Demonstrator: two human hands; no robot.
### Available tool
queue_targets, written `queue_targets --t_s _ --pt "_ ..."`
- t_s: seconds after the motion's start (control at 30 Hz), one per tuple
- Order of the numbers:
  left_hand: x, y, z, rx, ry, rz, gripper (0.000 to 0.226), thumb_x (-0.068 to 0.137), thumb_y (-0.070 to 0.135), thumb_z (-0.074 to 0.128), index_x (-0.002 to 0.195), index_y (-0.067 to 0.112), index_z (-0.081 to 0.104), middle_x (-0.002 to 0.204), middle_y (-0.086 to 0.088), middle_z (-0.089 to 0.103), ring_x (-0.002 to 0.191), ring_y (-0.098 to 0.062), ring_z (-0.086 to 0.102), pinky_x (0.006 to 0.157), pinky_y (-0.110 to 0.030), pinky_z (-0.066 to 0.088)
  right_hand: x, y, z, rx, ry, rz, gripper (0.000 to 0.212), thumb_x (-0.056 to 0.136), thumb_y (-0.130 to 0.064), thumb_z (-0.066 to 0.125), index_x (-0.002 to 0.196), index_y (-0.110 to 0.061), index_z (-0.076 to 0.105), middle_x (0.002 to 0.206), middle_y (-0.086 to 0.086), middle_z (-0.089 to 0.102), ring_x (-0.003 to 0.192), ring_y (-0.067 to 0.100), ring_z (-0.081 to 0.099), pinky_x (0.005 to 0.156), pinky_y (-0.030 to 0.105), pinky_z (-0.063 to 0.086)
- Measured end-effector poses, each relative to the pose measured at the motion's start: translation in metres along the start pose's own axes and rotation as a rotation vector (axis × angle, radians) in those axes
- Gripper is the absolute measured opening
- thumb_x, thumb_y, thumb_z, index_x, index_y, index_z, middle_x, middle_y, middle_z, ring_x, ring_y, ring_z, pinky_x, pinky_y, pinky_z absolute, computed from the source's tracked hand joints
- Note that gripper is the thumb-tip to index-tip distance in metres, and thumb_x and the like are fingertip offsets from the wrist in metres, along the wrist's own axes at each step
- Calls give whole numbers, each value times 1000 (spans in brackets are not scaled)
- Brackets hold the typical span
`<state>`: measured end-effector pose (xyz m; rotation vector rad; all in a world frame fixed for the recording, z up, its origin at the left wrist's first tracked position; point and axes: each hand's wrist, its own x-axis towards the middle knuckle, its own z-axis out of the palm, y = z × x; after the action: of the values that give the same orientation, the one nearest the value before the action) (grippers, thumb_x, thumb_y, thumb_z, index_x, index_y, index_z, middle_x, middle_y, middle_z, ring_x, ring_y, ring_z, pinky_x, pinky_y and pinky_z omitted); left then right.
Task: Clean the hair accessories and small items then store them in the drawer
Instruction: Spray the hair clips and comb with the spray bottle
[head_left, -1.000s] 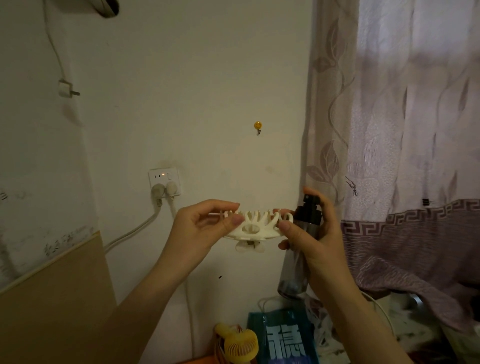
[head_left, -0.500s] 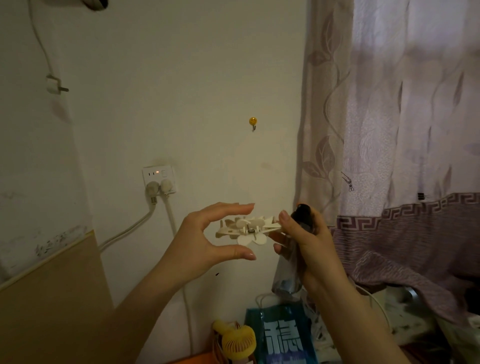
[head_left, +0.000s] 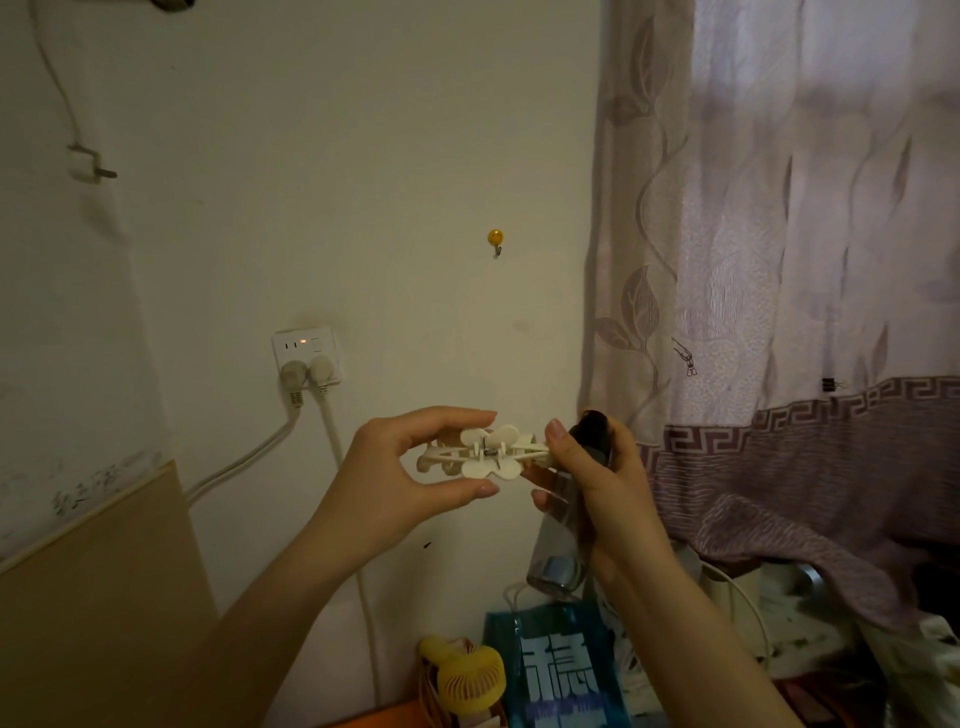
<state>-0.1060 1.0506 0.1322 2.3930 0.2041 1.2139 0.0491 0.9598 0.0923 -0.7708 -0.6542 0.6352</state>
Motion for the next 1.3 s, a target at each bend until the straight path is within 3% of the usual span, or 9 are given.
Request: queue_targets --t_s 0.23,0.33,0.6,0.8,0.93,1.3 --pt "2 0 -4 -173 46 -116 47 55 21 81 100 25 70 97 11 73 90 -6 69 80 -17 53 -4 1 -1 -131 -43 -182 61 74 -22 69 129 -29 43 114 11 62 82 21 72 58 27 56" --pt "3 -3 -8 -314 112 -204 45 56 14 80 100 19 71 91 3 75 83 -13 71 68 -18 55 -6 3 -3 -233 -45 -303 58 80 -16 68 130 -31 42 105 2 64 85 21 72 61 29 58" --pt "6 -10 -15 -524 188 -437 50 40 32 81 88 21 74 84 -7 74 74 -18 70 65 -29 58 -11 6 -3 -405 -120 -460 57 73 -32 67 122 -43 42 89 -8 69 76 22 71 61 30 57" --pt "4 -11 -14 -512 201 -479 56 39 33 82 92 20 73 86 -8 74 76 -20 69 72 -34 55 -12 13 -1 -506 -142 -547 61 74 -34 67 126 -46 37 88 -6 67 68 20 69 62 30 58" --pt "2 -11 -13 -483 201 -467 54 41 33 82 94 21 74 82 -5 73 74 -19 68 70 -34 55 -12 16 -2 -549 -158 -581 53 77 -33 66 122 -44 40 85 -7 64 63 19 67 58 28 56" --pt "3 -9 -11 -427 204 -447 44 50 32 78 94 29 74 82 0 70 70 -21 63 69 -33 51 -10 22 -4 -705 -77 -682 40 87 -11 65 106 -40 44 75 -2 58 53 17 60 47 23 52"
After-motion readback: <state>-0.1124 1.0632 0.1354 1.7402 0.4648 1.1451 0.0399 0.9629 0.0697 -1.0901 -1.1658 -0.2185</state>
